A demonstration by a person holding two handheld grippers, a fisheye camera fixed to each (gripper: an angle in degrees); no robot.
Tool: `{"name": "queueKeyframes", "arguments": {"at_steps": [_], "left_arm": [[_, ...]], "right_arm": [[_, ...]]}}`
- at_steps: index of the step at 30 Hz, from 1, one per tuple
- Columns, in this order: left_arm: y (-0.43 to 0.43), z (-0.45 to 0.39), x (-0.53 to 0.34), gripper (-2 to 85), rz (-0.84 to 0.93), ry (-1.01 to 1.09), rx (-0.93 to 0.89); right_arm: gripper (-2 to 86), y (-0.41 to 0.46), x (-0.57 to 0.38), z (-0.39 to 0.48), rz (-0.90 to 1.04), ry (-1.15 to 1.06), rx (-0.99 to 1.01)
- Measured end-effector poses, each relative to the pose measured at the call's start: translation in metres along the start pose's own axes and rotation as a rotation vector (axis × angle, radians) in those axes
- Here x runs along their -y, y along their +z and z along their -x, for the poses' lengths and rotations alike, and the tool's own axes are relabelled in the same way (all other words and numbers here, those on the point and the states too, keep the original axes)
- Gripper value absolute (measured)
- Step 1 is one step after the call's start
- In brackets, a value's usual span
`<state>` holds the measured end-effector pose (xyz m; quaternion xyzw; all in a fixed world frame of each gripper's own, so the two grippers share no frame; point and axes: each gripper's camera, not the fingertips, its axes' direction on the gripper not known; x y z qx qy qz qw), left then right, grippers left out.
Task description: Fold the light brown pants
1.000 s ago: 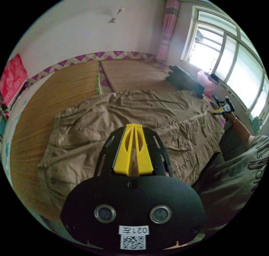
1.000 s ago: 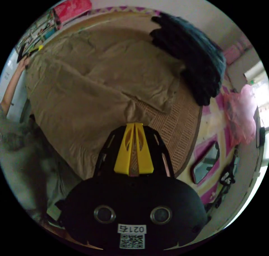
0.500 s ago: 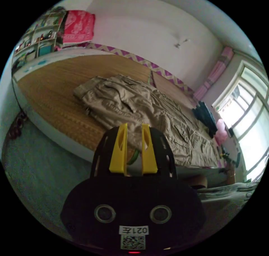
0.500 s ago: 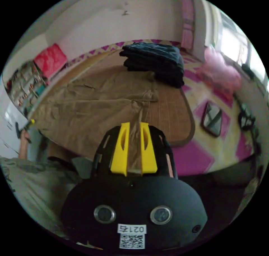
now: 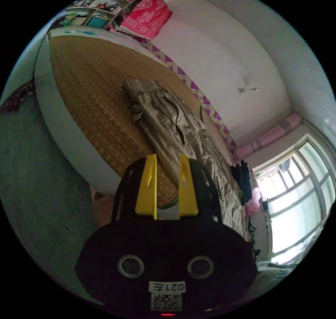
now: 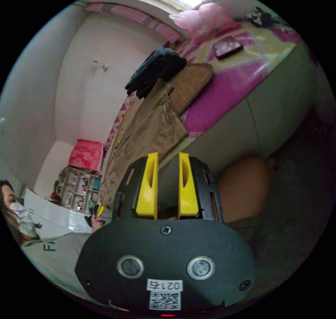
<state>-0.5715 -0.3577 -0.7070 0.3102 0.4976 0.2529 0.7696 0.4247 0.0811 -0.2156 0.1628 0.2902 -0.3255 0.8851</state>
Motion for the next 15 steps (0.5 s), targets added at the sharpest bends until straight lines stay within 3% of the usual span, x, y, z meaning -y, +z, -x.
{"name": "queueKeyframes", "arguments": {"at_steps": [4,15], "left_arm": [[0.001,-0.005,0.01,8.5,0.022,0.025,-0.003],[0.001,-0.011,0.03,7.9,0.047,0.029,-0.026]], "right_arm": [[8.8,-0.008,0.008,-0.018,0.011,0.088,0.15],[8.9,-0.03,0.038,-0.038,0.029,0.225,0.254]]}}
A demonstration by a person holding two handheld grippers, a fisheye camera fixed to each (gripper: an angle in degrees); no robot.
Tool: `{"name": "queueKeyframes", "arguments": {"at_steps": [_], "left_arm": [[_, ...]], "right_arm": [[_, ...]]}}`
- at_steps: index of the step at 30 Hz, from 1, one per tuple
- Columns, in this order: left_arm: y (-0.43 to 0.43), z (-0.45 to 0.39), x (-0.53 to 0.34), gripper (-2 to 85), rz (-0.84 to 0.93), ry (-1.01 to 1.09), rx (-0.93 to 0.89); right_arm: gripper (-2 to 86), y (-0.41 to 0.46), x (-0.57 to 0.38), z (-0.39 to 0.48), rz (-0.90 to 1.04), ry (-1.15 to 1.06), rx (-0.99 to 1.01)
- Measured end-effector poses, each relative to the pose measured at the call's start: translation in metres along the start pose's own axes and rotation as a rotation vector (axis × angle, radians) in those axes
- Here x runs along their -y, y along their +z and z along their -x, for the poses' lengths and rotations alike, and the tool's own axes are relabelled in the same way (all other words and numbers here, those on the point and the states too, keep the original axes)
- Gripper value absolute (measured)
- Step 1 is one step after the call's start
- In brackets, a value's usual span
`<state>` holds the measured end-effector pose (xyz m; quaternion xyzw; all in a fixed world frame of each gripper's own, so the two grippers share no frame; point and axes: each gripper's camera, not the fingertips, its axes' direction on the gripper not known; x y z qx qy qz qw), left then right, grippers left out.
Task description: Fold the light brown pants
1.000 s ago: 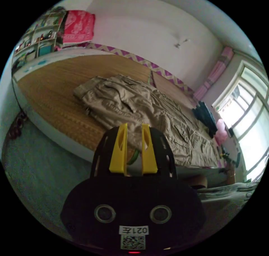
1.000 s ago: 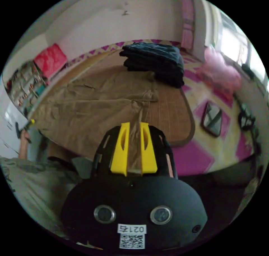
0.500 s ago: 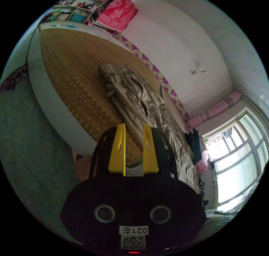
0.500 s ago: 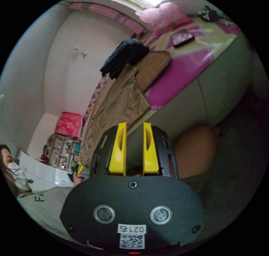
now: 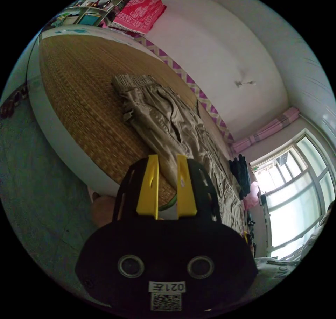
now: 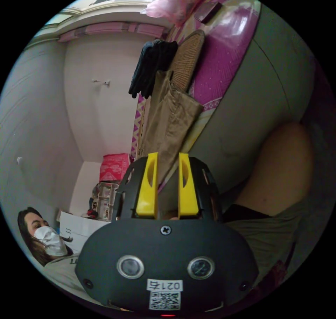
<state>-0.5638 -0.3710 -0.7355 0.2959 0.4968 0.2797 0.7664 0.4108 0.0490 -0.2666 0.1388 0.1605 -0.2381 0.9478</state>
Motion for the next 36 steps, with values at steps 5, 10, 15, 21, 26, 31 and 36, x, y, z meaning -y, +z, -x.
{"name": "queueKeyframes", "arguments": {"at_steps": [5,10,15,21,26,31,36], "left_arm": [[0.005,-0.008,0.006,6.9,0.002,0.01,0.006],[0.019,-0.012,0.016,0.7,-0.006,-0.037,0.002],[0.029,-0.008,0.021,-0.8,-0.023,-0.097,-0.136],[0.026,-0.088,0.067,-0.9,-0.015,0.165,-0.146],[0.066,-0.181,0.136,-0.9,0.032,0.347,-0.043],[0.19,-0.254,0.212,-1.0,0.184,0.417,0.13],[0.322,-0.261,0.233,-0.9,0.353,0.44,0.293]], "right_arm": [[7.9,-0.007,0.012,0.002,-0.013,0.019,-0.016],[2.2,0.001,0.026,-0.005,-0.049,0.055,0.022],[-0.3,0.004,0.028,-0.022,-0.086,0.107,0.187],[-0.6,0.023,0.066,0.047,0.0,-0.109,0.242],[-0.6,0.079,0.135,0.118,0.029,-0.255,0.195],[-0.2,0.207,0.232,0.131,0.09,-0.205,0.056],[2.5,0.321,0.284,0.094,0.095,-0.143,-0.107]]}}
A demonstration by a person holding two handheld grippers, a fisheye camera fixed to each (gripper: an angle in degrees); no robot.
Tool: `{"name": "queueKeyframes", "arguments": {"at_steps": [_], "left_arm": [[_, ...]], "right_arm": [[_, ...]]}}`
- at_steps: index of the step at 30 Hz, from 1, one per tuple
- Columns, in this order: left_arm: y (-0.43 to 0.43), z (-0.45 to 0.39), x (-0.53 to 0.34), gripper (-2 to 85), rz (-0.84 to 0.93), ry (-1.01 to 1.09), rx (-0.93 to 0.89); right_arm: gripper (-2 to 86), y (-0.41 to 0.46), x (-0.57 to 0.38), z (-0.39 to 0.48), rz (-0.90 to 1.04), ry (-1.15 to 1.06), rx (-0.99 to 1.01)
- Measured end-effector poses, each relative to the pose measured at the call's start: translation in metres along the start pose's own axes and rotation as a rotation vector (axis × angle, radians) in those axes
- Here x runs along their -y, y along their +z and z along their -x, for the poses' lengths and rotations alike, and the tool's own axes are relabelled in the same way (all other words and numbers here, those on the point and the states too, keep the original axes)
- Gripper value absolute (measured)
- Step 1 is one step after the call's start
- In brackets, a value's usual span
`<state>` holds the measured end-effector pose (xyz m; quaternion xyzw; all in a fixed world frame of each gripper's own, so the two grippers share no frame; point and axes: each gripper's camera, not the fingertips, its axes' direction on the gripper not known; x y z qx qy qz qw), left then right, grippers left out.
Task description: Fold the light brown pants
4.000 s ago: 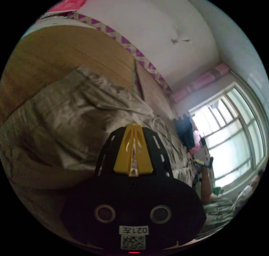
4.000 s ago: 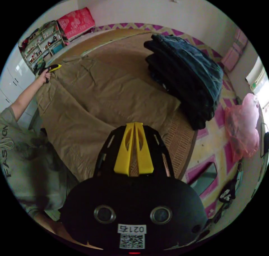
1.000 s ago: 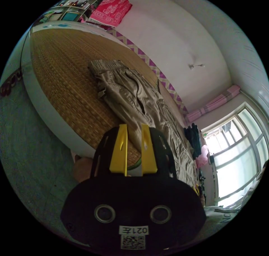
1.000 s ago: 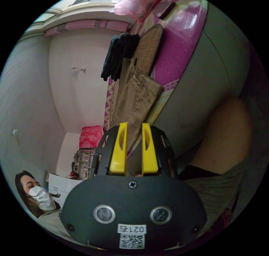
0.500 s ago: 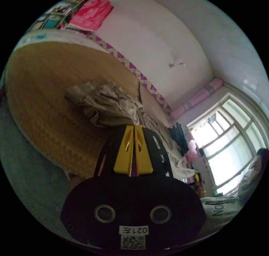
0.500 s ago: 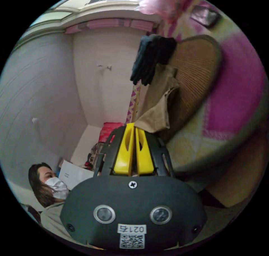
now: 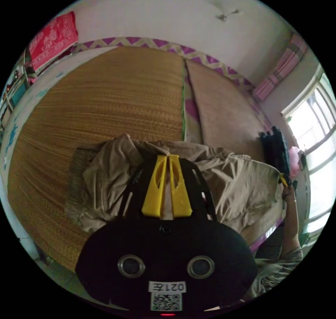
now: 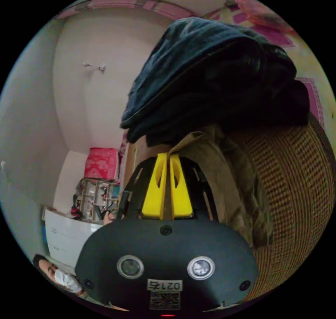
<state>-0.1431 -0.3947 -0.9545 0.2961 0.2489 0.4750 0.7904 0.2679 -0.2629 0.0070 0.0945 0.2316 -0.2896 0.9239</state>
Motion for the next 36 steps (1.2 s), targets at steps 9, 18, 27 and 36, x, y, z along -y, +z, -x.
{"name": "queueKeyframes", "arguments": {"at_steps": [9,18,27,36], "left_arm": [[0.018,-0.001,-0.038,0.8,-0.278,0.055,-0.201],[0.036,-0.061,-0.085,0.8,-0.29,0.199,0.039],[0.055,-0.088,-0.097,3.7,-0.275,0.283,-0.06],[0.085,-0.049,-0.078,-0.9,-0.07,0.123,0.011]], "right_arm": [[3.2,0.063,-0.037,0.009,0.034,-0.242,-0.027],[-0.7,0.231,-0.202,0.054,0.185,-0.996,-1.003],[-0.6,0.288,-0.217,0.046,0.168,-0.915,-1.081],[-0.6,0.285,-0.22,0.021,0.142,-0.931,-1.091]]}}
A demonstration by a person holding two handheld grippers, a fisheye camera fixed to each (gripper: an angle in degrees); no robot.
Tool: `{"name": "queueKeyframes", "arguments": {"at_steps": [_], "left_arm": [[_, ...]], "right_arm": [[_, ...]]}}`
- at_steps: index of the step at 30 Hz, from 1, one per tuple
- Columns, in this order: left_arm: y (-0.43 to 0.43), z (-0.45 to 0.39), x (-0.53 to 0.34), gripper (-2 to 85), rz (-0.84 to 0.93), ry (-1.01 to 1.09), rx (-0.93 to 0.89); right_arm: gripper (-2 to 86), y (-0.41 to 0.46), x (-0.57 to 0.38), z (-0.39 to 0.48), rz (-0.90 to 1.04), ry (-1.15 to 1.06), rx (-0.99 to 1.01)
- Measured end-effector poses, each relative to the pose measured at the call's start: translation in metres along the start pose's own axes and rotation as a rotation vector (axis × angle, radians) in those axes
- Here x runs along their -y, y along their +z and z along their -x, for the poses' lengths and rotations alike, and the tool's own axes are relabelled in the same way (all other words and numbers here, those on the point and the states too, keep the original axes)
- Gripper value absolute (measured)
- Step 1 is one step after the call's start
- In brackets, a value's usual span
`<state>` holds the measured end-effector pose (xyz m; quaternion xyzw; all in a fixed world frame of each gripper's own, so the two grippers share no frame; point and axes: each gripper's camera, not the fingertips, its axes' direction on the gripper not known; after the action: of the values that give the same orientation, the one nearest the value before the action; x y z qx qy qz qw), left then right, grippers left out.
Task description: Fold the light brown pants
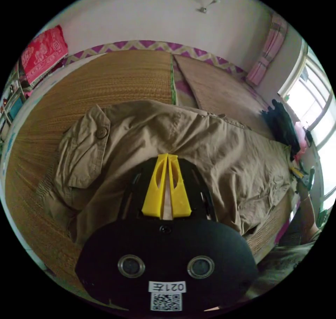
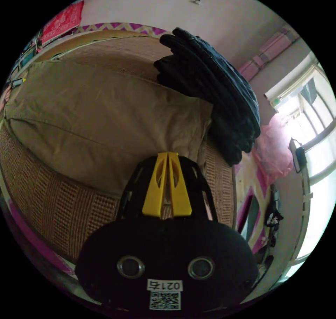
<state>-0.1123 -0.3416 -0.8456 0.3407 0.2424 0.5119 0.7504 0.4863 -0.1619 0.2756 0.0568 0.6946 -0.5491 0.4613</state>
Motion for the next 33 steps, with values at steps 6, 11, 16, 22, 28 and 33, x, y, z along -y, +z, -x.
{"name": "queueKeyframes", "arguments": {"at_steps": [6,11,16,22,28,33], "left_arm": [[-0.047,0.03,-0.036,-0.9,-0.203,-0.019,-0.121],[-0.073,0.031,-0.078,-1.0,-0.243,0.029,-0.181],[-0.099,0.04,-0.124,-1.0,-0.277,-0.007,-0.287],[-0.128,0.061,-0.163,-1.0,-0.324,-0.032,-0.325],[-0.142,0.088,-0.199,-1.0,-0.332,-0.078,-0.367],[-0.161,0.109,-0.232,-1.0,-0.349,-0.085,-0.38]], "right_arm": [[6.3,-0.032,-0.056,-0.118,-0.132,0.427,0.296],[10.9,0.003,-0.113,-0.178,-0.039,0.688,0.647],[11.6,0.035,-0.157,-0.195,-0.005,0.948,0.837],[8.9,0.058,-0.163,-0.199,-0.018,1.076,0.879],[2.3,0.079,-0.169,-0.19,-0.062,1.18,0.961],[0.2,-0.008,-0.131,-0.156,-0.306,0.936,0.881]]}}
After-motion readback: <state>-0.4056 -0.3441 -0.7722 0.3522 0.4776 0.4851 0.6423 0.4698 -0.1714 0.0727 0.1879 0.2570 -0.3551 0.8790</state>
